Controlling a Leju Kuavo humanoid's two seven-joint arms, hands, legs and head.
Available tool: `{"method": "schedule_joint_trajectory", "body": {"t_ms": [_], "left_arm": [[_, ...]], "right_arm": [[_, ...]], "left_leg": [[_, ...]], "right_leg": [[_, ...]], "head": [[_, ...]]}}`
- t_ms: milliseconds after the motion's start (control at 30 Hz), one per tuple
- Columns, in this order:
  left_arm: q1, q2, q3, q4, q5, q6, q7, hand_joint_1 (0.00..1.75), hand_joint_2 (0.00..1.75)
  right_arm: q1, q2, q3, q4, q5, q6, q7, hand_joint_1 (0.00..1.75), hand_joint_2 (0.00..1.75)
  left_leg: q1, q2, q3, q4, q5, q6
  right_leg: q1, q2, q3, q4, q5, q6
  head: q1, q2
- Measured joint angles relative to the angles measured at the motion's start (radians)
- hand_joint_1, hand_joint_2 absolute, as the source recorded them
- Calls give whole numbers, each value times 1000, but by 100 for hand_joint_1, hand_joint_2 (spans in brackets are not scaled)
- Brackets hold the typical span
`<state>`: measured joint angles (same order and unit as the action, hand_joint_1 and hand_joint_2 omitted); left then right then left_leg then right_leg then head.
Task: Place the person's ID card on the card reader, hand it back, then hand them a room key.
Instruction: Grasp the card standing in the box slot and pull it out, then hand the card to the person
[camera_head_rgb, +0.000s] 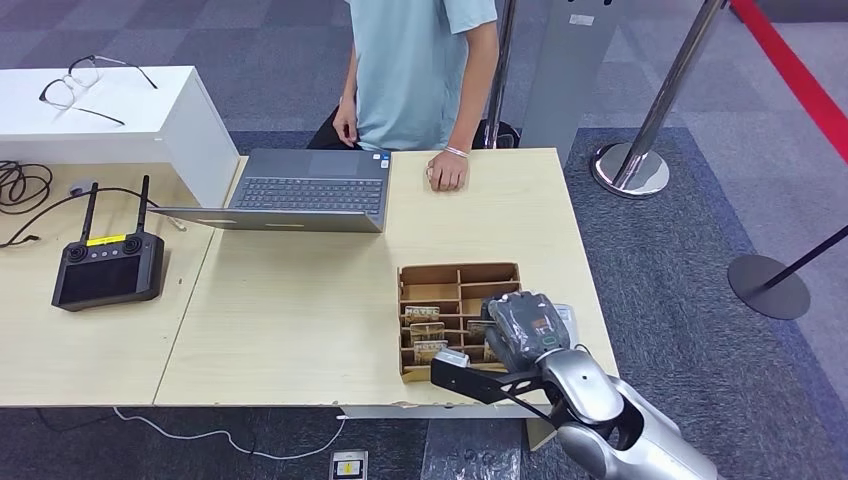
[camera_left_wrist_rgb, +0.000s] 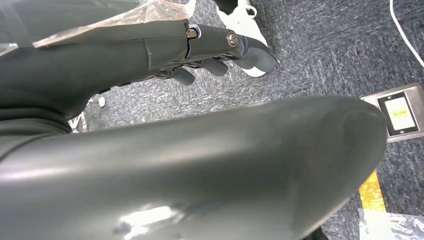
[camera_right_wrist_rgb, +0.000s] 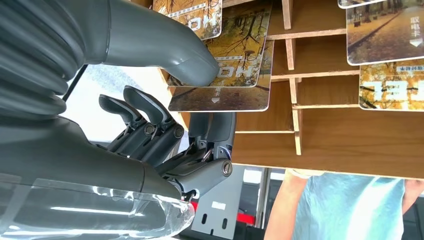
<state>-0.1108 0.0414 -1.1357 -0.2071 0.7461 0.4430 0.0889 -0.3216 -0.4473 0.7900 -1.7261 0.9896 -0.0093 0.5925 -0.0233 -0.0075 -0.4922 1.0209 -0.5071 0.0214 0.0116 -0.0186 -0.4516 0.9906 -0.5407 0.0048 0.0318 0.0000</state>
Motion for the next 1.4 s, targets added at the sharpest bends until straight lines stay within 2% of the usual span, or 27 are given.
{"method": "schedule_joint_trajectory", "body": {"t_ms": [633, 1400], "left_arm": [[0, 1, 0, 0, -9, -1, 4, 0, 0], [0, 1, 0, 0, -16, -5, 1, 0, 0]], "right_arm": [[-36, 1, -21, -1, 6, -36, 3, 175, 175], [-138, 22, -23, -9, -15, -34, 0, 175, 175]], "left_leg": [[0, 0, 0, 0, 0, 0], [0, 0, 0, 0, 0, 0]], "right_leg": [[0, 0, 0, 0, 0, 0], [0, 0, 0, 0, 0, 0]], "head": [[0, 0], [0, 0]]}}
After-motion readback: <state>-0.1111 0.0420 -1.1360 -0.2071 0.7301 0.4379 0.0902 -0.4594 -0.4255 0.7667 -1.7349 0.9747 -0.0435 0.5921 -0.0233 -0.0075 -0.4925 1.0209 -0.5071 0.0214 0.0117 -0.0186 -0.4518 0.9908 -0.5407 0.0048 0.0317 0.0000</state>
